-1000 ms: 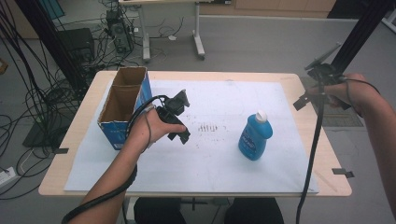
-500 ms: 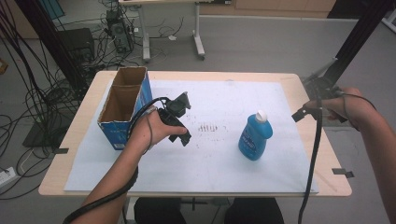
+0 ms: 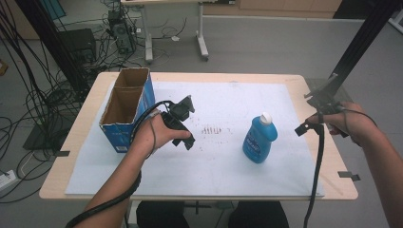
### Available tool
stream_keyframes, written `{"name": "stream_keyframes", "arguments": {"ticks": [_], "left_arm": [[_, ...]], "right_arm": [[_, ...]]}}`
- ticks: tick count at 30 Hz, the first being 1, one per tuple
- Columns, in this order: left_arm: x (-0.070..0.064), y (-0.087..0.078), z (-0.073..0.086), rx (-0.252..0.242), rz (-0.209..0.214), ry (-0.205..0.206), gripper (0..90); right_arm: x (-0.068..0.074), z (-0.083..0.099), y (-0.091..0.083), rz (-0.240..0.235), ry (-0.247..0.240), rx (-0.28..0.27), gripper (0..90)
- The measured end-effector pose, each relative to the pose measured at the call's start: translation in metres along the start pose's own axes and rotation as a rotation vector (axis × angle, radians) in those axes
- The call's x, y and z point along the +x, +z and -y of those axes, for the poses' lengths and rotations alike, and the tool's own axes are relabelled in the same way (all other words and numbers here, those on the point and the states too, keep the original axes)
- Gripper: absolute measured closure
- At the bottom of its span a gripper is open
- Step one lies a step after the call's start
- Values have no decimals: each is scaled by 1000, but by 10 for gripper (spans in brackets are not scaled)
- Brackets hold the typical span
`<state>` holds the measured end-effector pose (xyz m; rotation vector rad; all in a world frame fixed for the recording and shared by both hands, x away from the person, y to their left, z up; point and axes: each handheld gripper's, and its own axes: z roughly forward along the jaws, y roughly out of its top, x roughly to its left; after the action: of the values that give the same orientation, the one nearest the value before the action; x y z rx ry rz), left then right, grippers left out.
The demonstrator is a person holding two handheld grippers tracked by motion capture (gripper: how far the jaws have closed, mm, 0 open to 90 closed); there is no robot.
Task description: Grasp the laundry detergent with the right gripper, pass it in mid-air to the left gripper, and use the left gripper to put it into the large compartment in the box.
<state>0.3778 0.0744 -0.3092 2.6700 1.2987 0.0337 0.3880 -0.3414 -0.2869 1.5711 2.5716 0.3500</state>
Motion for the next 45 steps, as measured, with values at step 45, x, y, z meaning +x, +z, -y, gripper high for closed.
{"name": "stream_keyframes", "arguments": {"ticks": [45], "left_arm": [[-6,12,3,6,7,3,123]], "right_arm": [[21,56,63,-48,0,-43,112]]}}
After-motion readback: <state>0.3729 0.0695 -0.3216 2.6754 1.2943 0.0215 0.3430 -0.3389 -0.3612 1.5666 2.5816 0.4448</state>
